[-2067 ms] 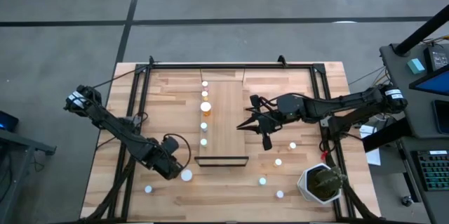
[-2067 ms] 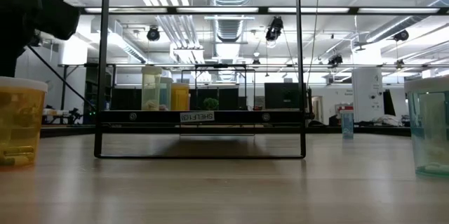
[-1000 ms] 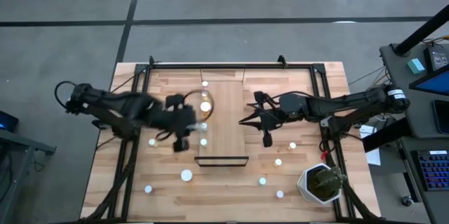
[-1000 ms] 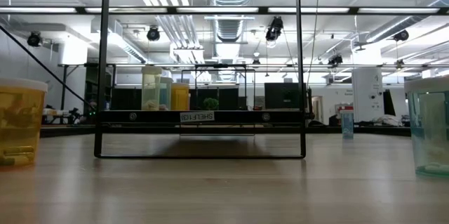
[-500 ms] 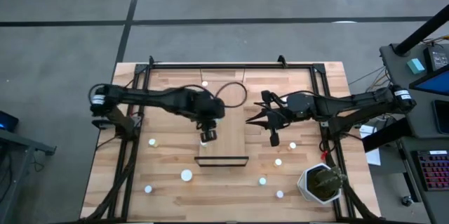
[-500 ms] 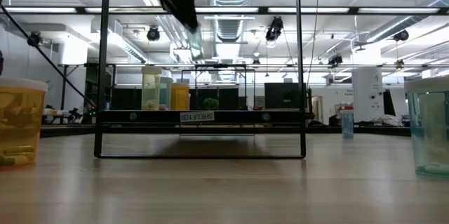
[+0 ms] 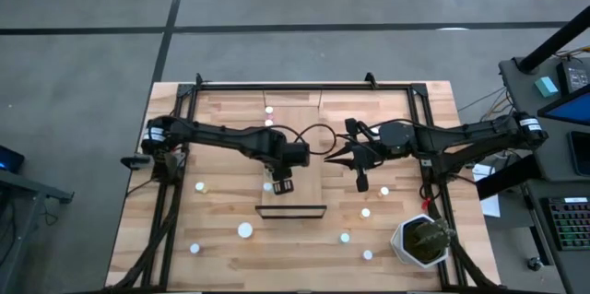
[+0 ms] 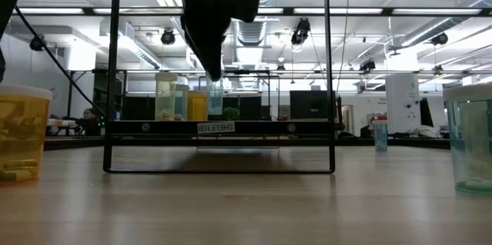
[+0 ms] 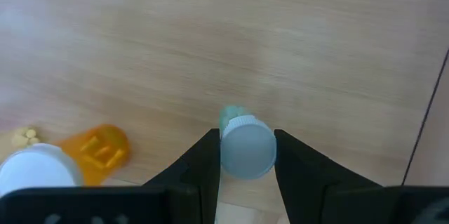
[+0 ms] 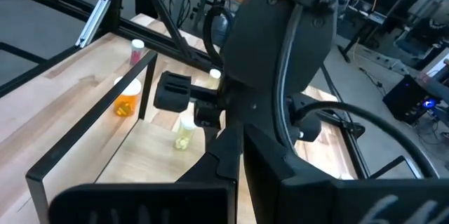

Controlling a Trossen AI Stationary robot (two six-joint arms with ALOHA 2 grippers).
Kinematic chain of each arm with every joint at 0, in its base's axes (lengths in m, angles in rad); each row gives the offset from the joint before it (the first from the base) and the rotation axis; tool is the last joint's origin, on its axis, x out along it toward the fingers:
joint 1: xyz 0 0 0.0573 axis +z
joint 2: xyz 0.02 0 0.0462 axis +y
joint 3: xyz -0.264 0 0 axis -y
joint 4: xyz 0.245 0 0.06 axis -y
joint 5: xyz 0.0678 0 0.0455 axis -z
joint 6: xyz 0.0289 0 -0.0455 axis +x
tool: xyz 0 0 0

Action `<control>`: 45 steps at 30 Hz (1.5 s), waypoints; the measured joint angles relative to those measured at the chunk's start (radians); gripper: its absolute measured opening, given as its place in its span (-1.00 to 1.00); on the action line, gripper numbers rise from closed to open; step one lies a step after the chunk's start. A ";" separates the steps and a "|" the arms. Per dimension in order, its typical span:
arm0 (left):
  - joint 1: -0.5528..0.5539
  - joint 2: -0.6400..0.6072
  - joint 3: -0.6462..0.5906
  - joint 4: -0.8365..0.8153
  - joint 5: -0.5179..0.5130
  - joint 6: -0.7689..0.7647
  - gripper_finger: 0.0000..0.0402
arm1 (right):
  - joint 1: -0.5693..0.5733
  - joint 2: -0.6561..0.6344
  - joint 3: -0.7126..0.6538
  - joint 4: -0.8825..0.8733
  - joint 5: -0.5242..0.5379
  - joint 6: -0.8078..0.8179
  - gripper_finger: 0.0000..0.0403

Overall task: Pick and place medicine bottles onto shelf by color
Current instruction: Put the green pill bottle on the shelf aligned with other green pill bottle

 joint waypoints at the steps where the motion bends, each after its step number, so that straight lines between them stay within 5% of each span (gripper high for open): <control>1: 0.002 0.001 0.000 0.001 0.000 -0.002 -0.51 | 0.000 0.000 0.000 0.000 0.000 -0.001 -0.96; 45: 0.042 -0.007 -0.074 0.058 0.009 -0.059 -0.51 | 0.000 0.001 -0.001 -0.001 0.000 0.001 -0.96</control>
